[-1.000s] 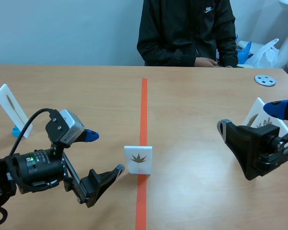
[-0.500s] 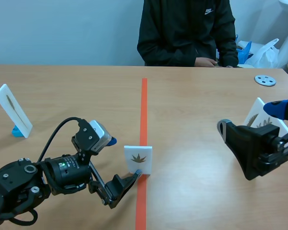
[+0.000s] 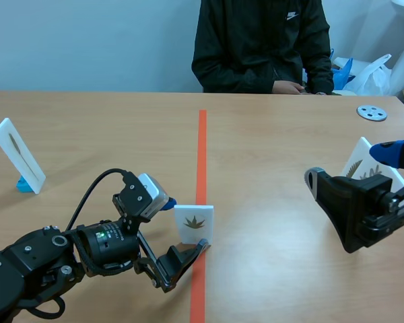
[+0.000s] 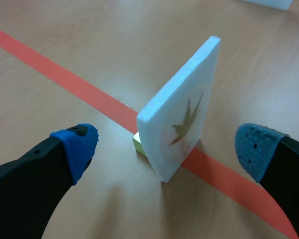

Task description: Sort the leaf by its shape. The table is split by an orange tape line. A compound leaf with several leaflets goes to the left side, a simple leaf with one blade goes to the right side. Return to the home posture when a red brick is placed on the table.

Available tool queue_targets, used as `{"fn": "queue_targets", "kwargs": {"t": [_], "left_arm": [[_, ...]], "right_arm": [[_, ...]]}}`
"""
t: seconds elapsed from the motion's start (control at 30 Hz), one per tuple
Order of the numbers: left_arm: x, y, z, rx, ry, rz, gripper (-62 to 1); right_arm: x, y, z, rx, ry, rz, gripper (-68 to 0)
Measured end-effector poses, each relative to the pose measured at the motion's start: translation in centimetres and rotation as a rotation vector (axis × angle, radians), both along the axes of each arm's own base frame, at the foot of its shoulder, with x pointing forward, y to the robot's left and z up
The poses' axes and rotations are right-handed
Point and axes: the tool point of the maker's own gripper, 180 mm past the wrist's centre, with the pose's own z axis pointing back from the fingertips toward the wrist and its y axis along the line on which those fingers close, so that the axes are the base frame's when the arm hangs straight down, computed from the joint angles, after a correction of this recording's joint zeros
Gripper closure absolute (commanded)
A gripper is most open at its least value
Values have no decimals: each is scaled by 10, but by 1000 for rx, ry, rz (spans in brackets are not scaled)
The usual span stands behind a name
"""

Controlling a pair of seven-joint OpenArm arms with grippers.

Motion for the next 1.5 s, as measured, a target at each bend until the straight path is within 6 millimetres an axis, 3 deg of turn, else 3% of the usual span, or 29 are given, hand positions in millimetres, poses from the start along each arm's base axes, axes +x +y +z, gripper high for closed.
{"fn": "queue_targets", "kwargs": {"t": [0.3,0.6,0.8,0.87,0.97,1.03,1.33,1.5], "left_arm": [[-7,-8,0,-16,0,-30,-365],[-12,-17,1,-32,8,-46,-354],[-12,-18,1,-35,8,-45,-264],[-12,-20,2,-39,6,-44,-215],[-12,-23,3,-46,6,-43,-80],[-11,-25,4,-51,7,-42,-34],[-12,-26,8,-53,-2,-51,-34],[-9,-18,41,-65,-56,-31,-34]], "right_arm": [[0,0,0,0,0,0,-679],[0,0,0,0,0,0,-679],[0,0,0,0,0,0,-679],[0,0,0,0,0,0,-679],[0,0,0,0,0,0,-679],[0,0,0,0,0,0,-679],[0,0,0,0,0,0,-679],[0,0,0,0,0,0,-679]]}}
